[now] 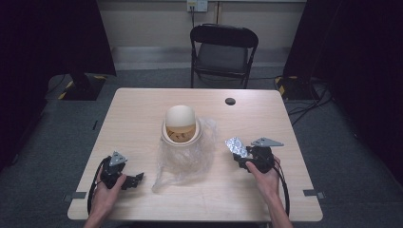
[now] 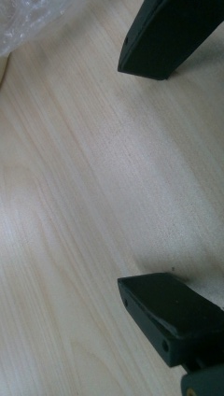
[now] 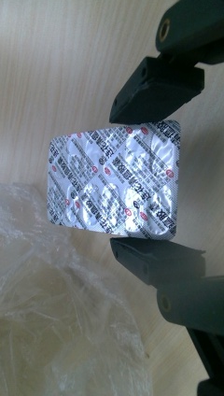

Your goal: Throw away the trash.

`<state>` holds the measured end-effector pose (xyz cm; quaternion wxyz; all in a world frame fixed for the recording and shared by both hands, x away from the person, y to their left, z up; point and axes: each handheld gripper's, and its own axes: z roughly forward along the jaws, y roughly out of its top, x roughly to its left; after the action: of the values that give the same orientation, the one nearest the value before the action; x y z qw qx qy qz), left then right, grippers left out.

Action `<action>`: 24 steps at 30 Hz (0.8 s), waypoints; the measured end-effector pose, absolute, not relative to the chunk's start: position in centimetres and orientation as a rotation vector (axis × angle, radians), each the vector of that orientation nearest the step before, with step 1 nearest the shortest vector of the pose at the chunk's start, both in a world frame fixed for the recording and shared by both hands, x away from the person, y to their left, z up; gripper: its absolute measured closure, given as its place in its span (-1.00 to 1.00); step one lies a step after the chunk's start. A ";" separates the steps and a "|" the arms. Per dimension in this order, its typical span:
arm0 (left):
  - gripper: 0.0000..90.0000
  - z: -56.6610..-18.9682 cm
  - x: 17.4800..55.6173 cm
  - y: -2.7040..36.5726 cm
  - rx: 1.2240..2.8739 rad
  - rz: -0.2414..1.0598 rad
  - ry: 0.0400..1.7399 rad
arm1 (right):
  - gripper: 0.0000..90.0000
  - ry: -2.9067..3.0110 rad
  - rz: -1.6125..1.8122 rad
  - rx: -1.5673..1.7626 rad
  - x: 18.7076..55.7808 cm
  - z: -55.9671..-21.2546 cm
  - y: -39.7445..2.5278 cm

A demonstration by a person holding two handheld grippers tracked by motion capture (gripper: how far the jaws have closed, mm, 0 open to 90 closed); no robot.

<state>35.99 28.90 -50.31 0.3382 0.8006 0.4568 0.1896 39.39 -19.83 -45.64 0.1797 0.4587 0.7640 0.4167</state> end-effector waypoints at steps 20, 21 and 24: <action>-0.99 -50.3 36.0 28.9 2.085 0.495 1.191 | -0.25 2.170 1.266 1.197 38.0 -42.8 -18.1; -0.99 -50.3 36.0 28.9 2.086 0.496 1.190 | -0.25 2.173 1.267 1.196 37.9 -42.6 -18.0; -0.99 -50.3 36.0 28.9 2.084 0.495 1.192 | -0.25 2.178 1.275 1.176 37.6 -42.2 -17.7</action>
<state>35.98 28.89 -50.31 0.3382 0.8001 0.4575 0.1899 37.58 -17.69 -42.21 0.1777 0.4158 0.7697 0.4506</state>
